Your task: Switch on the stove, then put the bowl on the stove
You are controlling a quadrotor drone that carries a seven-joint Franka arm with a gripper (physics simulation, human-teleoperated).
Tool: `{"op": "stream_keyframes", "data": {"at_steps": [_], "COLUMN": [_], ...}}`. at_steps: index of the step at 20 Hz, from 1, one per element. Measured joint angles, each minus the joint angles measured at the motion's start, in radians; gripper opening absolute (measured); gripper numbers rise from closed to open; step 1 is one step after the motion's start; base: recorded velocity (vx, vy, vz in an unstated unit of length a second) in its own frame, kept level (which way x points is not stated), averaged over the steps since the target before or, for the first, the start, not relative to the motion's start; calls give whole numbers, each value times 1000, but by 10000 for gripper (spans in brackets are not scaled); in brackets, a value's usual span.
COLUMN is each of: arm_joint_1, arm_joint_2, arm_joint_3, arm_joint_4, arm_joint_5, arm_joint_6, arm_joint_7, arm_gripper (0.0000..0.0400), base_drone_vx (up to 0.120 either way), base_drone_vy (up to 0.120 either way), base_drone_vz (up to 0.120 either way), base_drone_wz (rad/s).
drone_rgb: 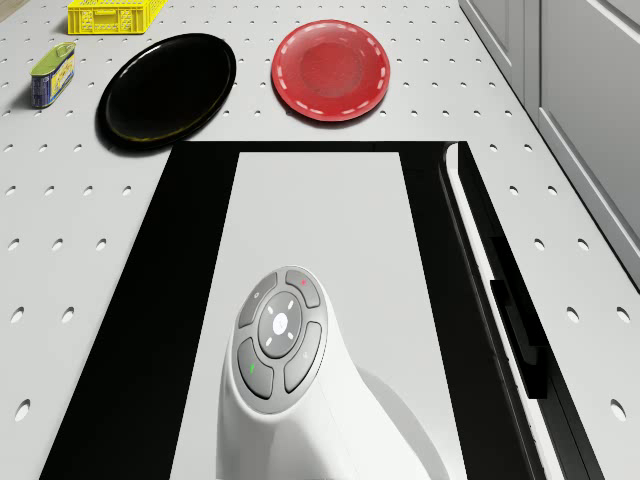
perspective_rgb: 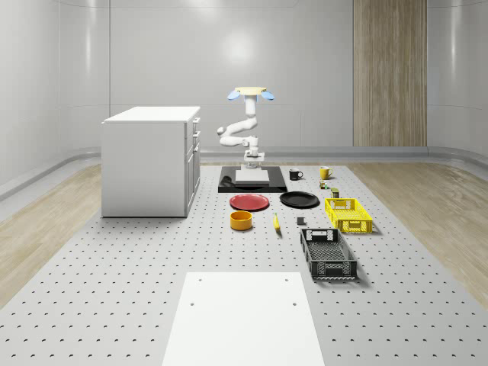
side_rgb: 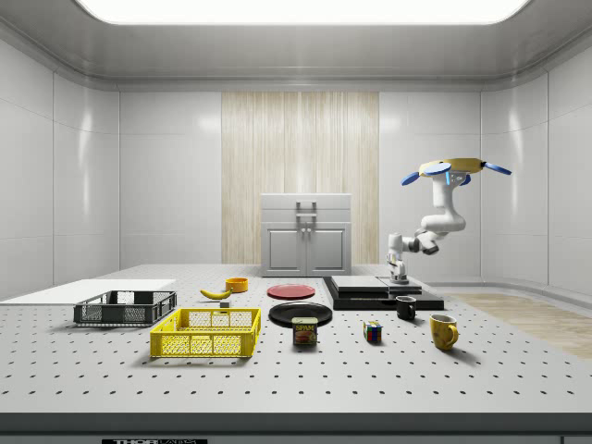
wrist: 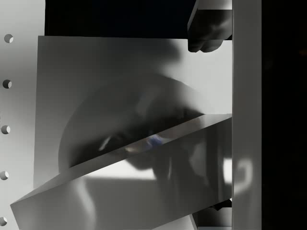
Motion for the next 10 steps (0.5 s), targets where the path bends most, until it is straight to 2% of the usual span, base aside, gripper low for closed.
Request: {"op": "stream_keyframes", "data": {"at_steps": [5, 10], "arm_joint_1": [-57, -87], "arm_joint_2": [25, 34], "arm_joint_3": [-1, 1], "arm_joint_4": [2, 6], "arm_joint_5": [-10, -12], "arm_joint_6": [-23, -31], "arm_joint_7": [67, 98], "arm_gripper": [400, 400], "base_drone_vx": [0, 0], "base_drone_vy": [0, 0], "base_drone_vz": [0, 0], "base_drone_wz": [0, 0]}}
